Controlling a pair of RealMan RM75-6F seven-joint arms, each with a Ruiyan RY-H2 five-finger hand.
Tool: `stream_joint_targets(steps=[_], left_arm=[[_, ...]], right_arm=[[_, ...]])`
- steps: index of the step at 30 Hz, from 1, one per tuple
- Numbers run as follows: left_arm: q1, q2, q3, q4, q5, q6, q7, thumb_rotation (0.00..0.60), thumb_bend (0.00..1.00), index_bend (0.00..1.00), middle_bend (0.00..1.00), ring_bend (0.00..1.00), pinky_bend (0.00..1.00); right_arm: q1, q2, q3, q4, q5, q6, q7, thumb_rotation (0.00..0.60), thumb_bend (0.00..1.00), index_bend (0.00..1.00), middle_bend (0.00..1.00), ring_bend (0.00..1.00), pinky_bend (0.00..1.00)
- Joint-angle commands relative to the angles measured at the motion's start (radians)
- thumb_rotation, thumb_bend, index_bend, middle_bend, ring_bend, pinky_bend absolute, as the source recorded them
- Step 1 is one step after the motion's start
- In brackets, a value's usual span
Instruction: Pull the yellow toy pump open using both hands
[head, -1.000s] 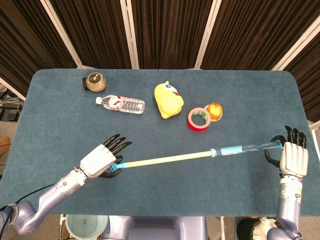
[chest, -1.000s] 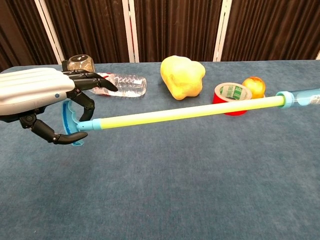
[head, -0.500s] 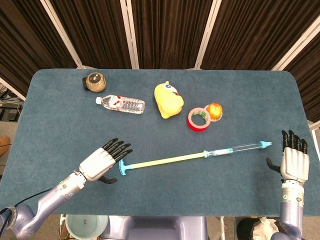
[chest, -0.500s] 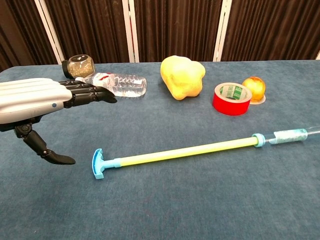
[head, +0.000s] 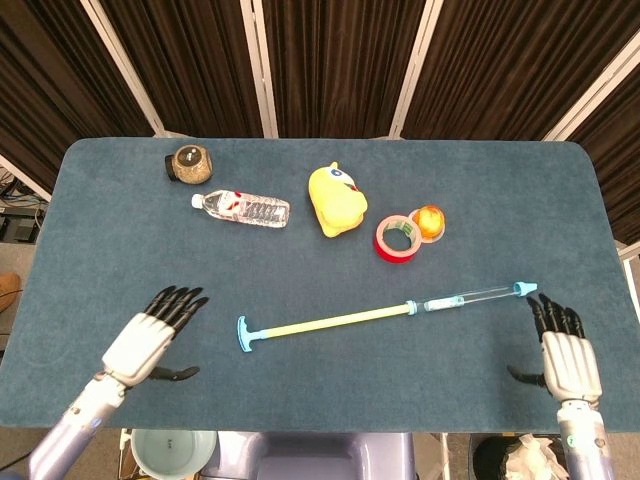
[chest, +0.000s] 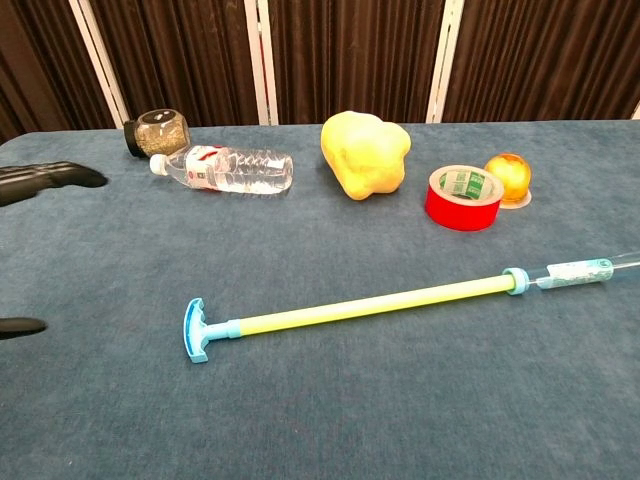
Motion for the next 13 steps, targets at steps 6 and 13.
stream_joint_targets(steps=[6,13], left_arm=[[0.110,0.093,0.083,-0.002,0.033,0.096,-0.045,0.600,0.08,0.00,0.00,0.00,0.00],[0.214,0.110,0.091,0.089,0.066,0.232,-0.104,0.600,0.08,0.00,0.00,0.00,0.00]], right_arm=[[-0.080,0.047,-0.121,0.080,-0.223,0.093,0.077,0.600,0.12,0.04,0.00,0.00,0.00],[-0.131,0.029,-0.131,0.177,-0.324,0.209,0.218,0.600,0.13,0.04,0.00,0.00,0.00]])
